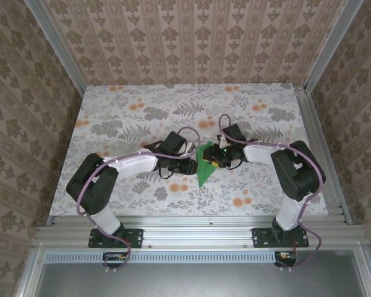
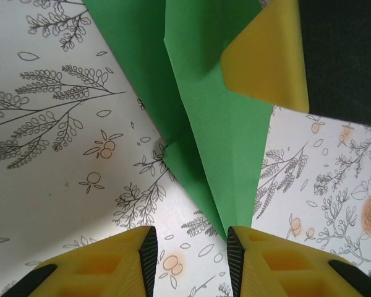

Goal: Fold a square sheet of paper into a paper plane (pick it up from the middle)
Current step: Pick up the paper from the center of the table.

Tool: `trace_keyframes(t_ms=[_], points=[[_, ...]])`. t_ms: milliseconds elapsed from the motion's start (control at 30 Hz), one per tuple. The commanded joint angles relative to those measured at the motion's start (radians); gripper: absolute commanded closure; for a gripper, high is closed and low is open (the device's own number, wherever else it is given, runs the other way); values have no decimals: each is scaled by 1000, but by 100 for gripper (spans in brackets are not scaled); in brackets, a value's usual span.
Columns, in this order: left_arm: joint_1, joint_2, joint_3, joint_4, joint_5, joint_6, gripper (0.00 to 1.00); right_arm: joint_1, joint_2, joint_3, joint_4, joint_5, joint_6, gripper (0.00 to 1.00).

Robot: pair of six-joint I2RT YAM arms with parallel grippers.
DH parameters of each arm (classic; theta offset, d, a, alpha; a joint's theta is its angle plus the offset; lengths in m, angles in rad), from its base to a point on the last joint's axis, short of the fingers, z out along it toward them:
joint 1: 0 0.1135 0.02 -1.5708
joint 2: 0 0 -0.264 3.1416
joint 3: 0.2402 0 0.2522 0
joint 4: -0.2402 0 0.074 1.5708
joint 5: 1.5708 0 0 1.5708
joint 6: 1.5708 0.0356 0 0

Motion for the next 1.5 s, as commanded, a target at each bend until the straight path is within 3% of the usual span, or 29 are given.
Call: trace_keyframes(t_ms=[0,367,900,1100,1300,1467], points=[[0,41,30,45,32,-19,63,4,31,-5,40,-38,26,53],[0,97,42,71,45,-21,65,15,29,-45,211,-135,112,56],[16,-38,-16,7,22,-14,62,67,55,-48,160,-67,61,71],[28,-135,-45,-40,3,-19,48,67,-11,-38,152,-65,56,88],[74,-242,-89,-22,28,-84,37,59,-91,-28,170,-93,81,95],[100,-360,-152,34,37,-221,31,50,-130,-22,270,-136,157,98]])
